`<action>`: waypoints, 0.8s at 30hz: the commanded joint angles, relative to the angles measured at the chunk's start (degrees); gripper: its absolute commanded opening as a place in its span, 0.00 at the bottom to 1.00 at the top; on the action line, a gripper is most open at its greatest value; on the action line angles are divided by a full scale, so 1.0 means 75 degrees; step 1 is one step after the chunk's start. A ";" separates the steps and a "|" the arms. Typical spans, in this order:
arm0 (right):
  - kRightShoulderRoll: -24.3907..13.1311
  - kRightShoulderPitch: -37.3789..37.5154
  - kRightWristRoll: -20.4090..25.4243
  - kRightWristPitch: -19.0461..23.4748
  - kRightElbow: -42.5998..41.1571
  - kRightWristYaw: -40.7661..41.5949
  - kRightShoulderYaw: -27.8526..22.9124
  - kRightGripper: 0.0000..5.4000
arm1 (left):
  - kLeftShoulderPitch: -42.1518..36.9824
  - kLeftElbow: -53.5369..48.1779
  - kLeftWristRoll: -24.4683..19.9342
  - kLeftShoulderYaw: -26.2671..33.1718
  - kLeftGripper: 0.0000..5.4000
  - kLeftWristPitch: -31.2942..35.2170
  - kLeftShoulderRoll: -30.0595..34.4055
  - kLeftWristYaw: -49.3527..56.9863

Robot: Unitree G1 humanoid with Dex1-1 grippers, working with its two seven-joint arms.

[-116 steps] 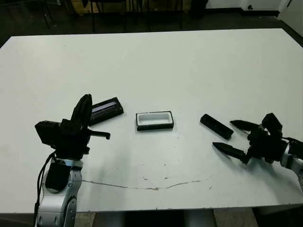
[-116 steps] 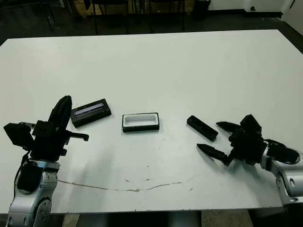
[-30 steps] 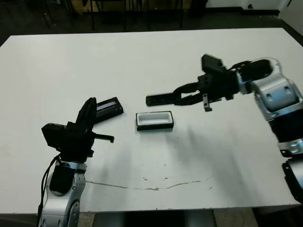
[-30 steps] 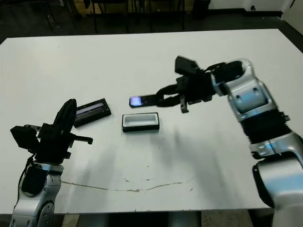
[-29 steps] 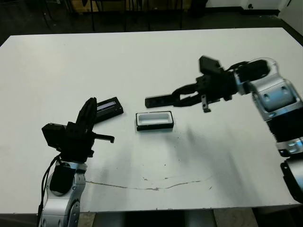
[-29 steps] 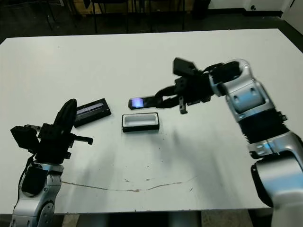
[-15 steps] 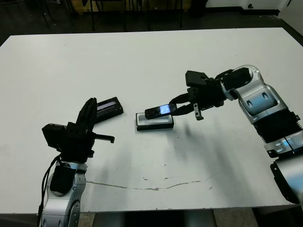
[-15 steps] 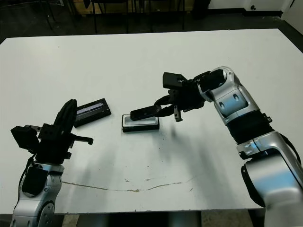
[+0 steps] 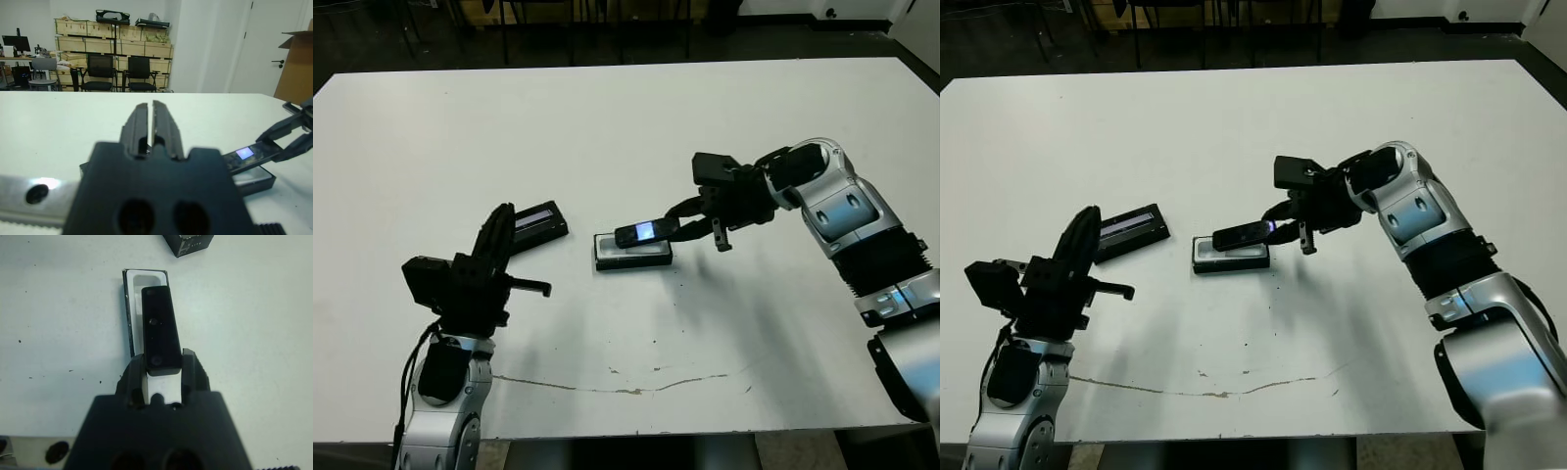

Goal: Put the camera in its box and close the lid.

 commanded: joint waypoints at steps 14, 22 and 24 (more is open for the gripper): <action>0.0523 -0.0072 -0.0462 -0.0489 0.0566 -0.0003 0.0238 0.07 | 0.0099 0.0138 0.0136 -0.0045 0.00 0.0007 -0.0023 0.0133; 0.0656 -0.0034 -0.0567 -0.0196 0.0513 -0.0090 0.0270 0.07 | 0.0125 0.0167 0.0056 -0.0054 0.00 -0.0003 -0.0079 0.0122; 0.0708 -0.0016 -0.0602 -0.0143 0.0486 -0.0128 0.0303 0.07 | 0.0134 0.0165 0.0036 -0.0055 0.00 -0.0002 -0.0097 0.0124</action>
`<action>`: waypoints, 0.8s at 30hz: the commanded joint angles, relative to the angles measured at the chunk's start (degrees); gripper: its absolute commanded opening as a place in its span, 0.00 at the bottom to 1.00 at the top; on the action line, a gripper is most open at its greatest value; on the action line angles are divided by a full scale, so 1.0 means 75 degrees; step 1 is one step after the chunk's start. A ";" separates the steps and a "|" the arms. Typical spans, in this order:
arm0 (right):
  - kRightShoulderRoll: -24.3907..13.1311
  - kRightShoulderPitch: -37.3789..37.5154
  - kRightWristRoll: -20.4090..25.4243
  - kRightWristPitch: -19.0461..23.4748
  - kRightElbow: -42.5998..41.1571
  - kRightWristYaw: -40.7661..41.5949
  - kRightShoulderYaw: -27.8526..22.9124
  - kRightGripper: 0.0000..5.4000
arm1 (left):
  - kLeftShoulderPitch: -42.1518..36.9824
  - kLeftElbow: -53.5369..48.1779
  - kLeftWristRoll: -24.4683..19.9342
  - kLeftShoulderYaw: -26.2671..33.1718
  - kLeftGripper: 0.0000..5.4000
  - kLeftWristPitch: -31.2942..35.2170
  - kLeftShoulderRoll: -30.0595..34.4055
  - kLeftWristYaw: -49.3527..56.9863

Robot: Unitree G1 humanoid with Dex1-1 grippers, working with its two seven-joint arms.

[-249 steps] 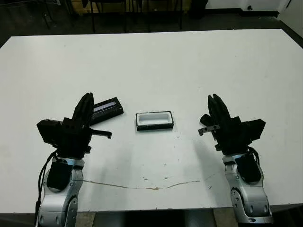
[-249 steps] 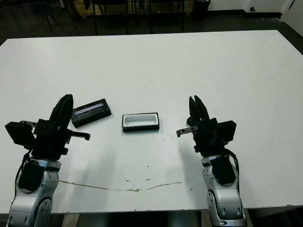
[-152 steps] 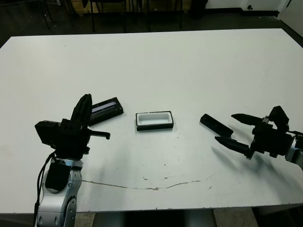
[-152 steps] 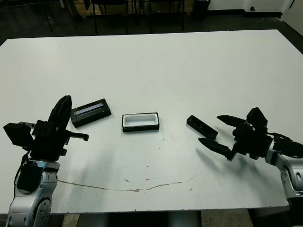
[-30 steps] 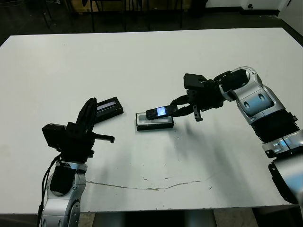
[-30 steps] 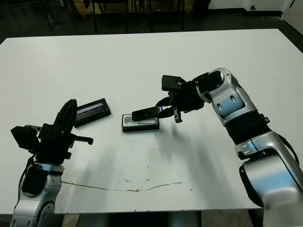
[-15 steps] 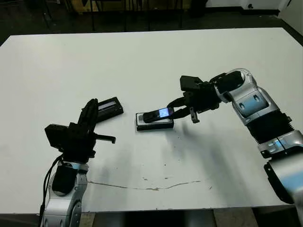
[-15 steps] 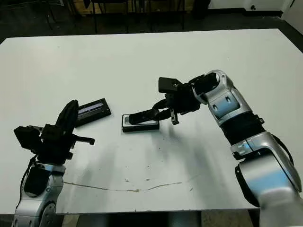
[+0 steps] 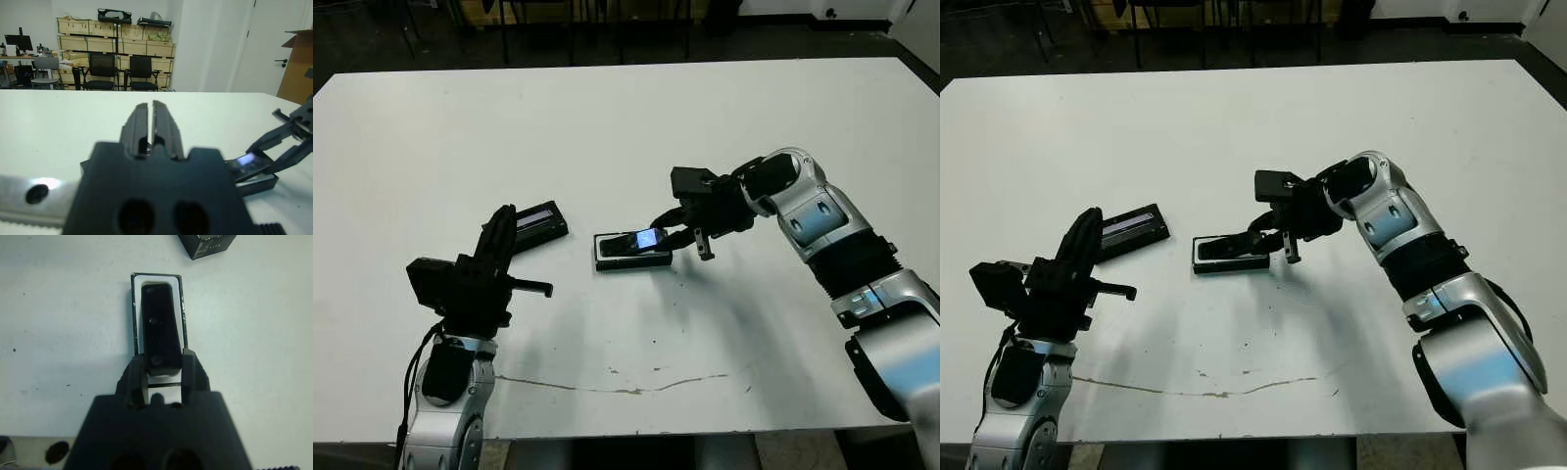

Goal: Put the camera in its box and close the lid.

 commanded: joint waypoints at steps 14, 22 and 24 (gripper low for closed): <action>0.0334 0.0397 -0.0036 0.0443 -0.0580 -0.0425 0.0058 0.07 | 0.0093 0.0192 0.0045 -0.0011 0.00 -0.0038 -0.0030 0.0011; -0.0015 -0.0224 0.0387 -0.0267 0.0180 0.0265 -0.0415 0.28 | 0.0079 0.0192 -0.0013 -0.0013 0.00 -0.0038 -0.0042 -0.0008; -0.0147 -0.0288 0.0454 -0.0404 0.0145 0.0146 -0.0625 0.35 | 0.0083 0.0188 -0.0045 -0.0011 0.00 -0.0036 -0.0043 -0.0018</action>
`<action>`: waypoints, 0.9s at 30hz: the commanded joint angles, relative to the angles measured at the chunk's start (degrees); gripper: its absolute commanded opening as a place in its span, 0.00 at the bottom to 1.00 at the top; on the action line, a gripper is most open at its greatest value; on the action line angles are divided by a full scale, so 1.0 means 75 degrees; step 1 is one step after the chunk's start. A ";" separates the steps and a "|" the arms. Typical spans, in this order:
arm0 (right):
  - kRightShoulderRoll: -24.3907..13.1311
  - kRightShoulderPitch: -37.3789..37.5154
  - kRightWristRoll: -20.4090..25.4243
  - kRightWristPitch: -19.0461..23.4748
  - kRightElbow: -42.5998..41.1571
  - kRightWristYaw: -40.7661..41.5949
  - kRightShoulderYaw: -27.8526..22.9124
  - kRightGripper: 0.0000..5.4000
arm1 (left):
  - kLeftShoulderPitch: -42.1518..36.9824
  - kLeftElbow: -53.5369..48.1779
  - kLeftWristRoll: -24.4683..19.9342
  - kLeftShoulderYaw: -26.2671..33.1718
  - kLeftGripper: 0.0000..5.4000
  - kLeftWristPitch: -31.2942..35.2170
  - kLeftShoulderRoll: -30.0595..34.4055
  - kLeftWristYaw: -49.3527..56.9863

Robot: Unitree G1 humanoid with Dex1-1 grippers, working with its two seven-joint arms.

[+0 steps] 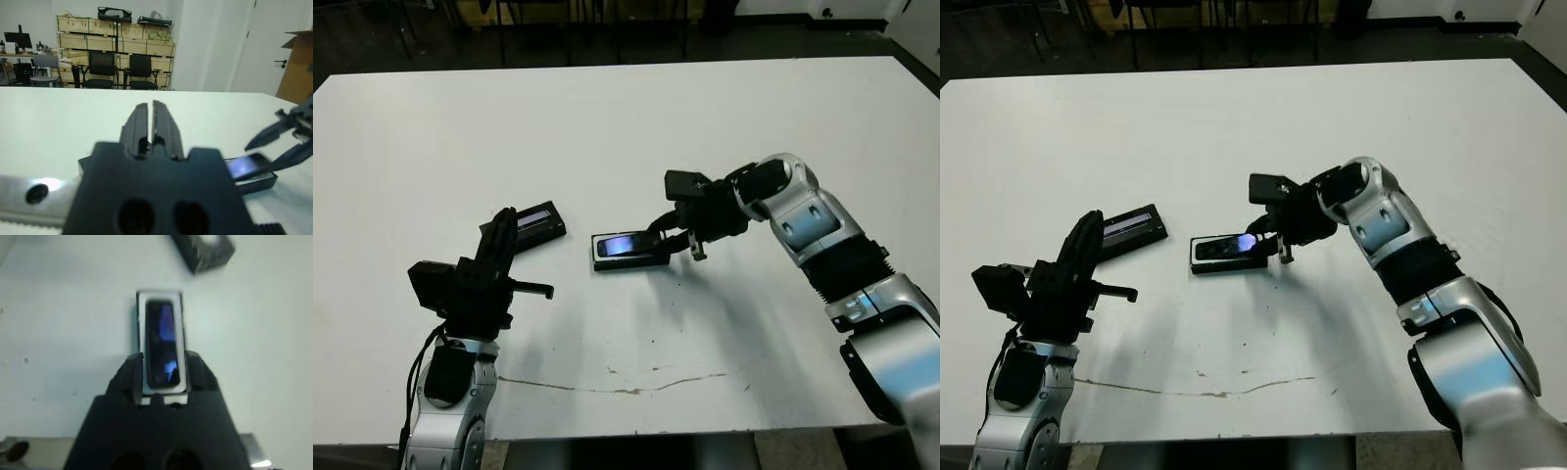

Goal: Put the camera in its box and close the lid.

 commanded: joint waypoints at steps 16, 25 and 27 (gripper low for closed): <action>-0.0679 0.0724 0.0696 0.0467 -0.1194 -0.2245 -0.2109 0.87 | 0.0063 0.0063 0.0014 0.0052 0.00 0.0072 0.0062 -0.0003; -0.0546 0.3778 0.1694 0.1983 -0.5347 -0.4714 -0.3630 0.79 | -0.0502 -0.0475 -0.0006 0.1065 0.00 0.0519 0.1236 -0.0367; -0.0669 0.4341 0.1894 0.2203 -0.6006 -0.4805 -0.3778 0.72 | -0.0812 -0.0493 0.0043 0.1368 0.00 0.0823 0.1754 -0.0557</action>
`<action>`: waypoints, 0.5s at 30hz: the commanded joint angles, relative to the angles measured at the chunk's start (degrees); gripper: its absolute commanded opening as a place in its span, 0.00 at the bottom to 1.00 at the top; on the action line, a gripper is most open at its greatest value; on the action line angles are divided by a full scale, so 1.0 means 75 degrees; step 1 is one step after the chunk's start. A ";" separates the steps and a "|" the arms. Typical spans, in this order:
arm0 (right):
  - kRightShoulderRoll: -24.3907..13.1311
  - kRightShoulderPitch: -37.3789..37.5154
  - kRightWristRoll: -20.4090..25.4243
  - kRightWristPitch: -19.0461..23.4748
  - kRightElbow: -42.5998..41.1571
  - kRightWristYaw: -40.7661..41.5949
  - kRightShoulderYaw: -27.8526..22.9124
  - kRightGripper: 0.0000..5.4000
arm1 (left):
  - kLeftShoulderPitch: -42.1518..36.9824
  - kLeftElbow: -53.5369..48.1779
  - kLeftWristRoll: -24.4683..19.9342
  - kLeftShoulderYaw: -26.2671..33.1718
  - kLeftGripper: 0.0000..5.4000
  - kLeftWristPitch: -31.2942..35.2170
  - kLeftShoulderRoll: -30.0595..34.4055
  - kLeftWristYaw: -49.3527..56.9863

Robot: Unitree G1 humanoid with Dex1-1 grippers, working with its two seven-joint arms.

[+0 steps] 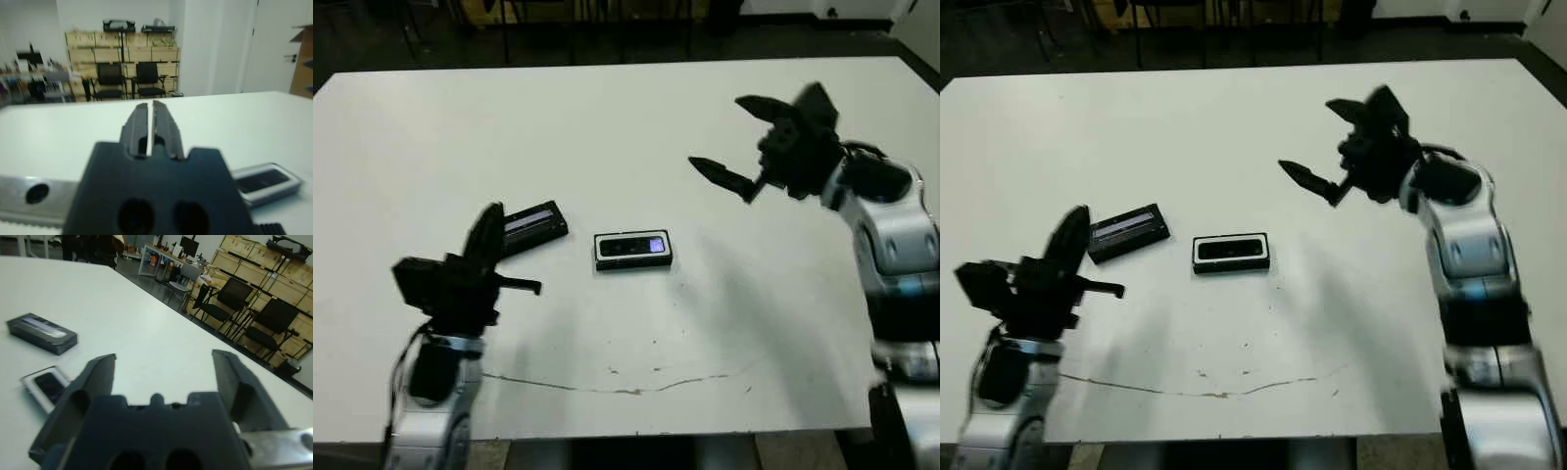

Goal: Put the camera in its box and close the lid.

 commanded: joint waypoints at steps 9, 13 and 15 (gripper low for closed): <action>-0.0131 0.2023 0.1229 -0.0113 -0.1148 -0.0361 -0.0792 0.42 | -0.2295 0.1084 -0.0422 0.0624 0.15 0.2139 0.3228 -0.2459; -0.0152 0.2257 0.1262 -0.0341 -0.1090 -0.0461 -0.0749 0.28 | -0.3437 0.2338 -0.0551 -0.0059 0.29 0.2551 0.4160 -0.4224; -0.0164 0.2264 0.1289 -0.0371 -0.1061 -0.0494 -0.0704 0.21 | -0.4006 0.3138 -0.0591 -0.0420 0.36 0.2396 0.4325 -0.5099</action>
